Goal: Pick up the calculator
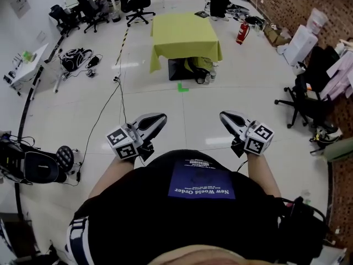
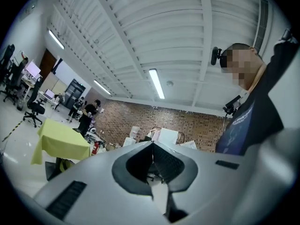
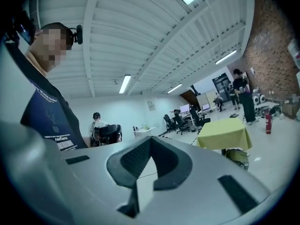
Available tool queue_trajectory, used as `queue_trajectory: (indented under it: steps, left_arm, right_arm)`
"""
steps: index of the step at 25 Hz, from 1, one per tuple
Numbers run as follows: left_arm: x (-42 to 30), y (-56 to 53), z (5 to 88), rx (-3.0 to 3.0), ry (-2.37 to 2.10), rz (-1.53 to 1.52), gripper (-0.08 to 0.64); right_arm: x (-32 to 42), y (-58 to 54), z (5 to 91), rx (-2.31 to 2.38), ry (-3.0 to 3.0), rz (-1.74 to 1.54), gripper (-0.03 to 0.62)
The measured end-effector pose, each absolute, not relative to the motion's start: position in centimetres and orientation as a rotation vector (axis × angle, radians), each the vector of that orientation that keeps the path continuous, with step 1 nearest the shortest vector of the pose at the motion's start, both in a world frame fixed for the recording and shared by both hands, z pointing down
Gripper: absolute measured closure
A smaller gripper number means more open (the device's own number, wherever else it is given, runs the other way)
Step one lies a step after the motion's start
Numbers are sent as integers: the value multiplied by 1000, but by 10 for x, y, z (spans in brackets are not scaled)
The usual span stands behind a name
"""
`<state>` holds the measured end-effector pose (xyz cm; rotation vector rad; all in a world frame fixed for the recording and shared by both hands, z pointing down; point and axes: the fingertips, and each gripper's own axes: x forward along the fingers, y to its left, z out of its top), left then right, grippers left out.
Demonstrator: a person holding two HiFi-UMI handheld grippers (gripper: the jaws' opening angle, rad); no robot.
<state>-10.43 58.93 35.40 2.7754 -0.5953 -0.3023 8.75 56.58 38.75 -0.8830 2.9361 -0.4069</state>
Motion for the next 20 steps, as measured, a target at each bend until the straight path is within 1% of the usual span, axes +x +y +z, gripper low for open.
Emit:
queue_trajectory:
  steps: [5,9,15,20]
  left_arm:
    - [-59,563,353,2766,-580,-262,554]
    - [-41,537,355,2761,-562,-245,554]
    - [-35,490,365,2751,-488,-255,554]
    - [-51,428,368,2776,-394,-289,554]
  right_arm:
    - [137,535,388,-913,2909,-420,604]
    - [155,514,395,-938,2891,-442,604]
    - [154,477,403,-986,2898,-456,604]
    - [138,421,395,-1082,2895,-407,604]
